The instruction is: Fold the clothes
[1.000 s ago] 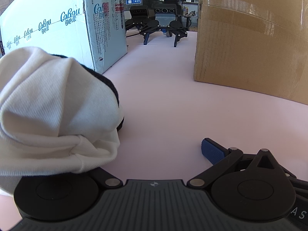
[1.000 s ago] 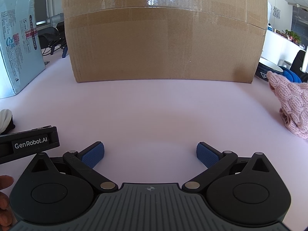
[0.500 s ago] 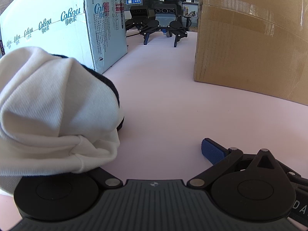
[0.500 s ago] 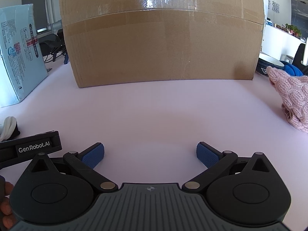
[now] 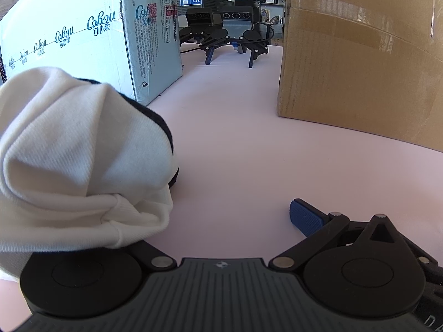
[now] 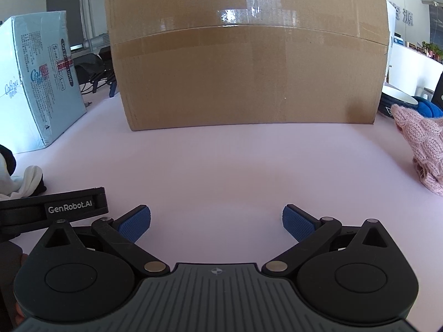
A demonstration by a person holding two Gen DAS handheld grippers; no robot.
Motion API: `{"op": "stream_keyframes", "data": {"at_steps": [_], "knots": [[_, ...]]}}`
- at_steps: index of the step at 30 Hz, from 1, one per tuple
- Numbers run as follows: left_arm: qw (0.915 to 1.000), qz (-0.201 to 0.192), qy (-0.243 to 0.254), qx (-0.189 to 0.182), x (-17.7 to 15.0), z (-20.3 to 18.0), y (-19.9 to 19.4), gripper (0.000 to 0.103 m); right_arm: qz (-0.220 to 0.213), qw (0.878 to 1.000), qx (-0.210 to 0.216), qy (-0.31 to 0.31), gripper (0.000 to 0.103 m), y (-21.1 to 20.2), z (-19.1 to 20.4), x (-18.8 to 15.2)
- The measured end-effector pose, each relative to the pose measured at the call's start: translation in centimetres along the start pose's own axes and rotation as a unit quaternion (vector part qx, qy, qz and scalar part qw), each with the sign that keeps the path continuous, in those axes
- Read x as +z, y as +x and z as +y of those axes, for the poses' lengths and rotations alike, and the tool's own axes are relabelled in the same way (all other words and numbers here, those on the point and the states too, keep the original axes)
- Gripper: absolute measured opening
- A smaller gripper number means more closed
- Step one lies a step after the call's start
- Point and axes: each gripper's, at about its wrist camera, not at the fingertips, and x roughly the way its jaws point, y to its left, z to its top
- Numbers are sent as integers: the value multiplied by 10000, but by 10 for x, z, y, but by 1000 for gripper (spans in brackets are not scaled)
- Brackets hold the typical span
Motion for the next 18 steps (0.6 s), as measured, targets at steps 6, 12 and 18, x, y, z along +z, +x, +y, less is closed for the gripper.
{"op": "stream_keyframes", "data": {"at_steps": [6, 12, 18], "knots": [[9998, -22, 210, -14, -2, 1, -7, 96, -592, 9971, 470, -113, 100, -21, -1, -2], [9986, -238, 457, 93, -7, 3, -23, 85, -684, 9964, 456, -225, 91, -23, 3, -1], [9914, -300, 1270, -81, -14, 9, -55, 70, -948, 9911, 822, -441, 89, -31, 9, -2]]}}
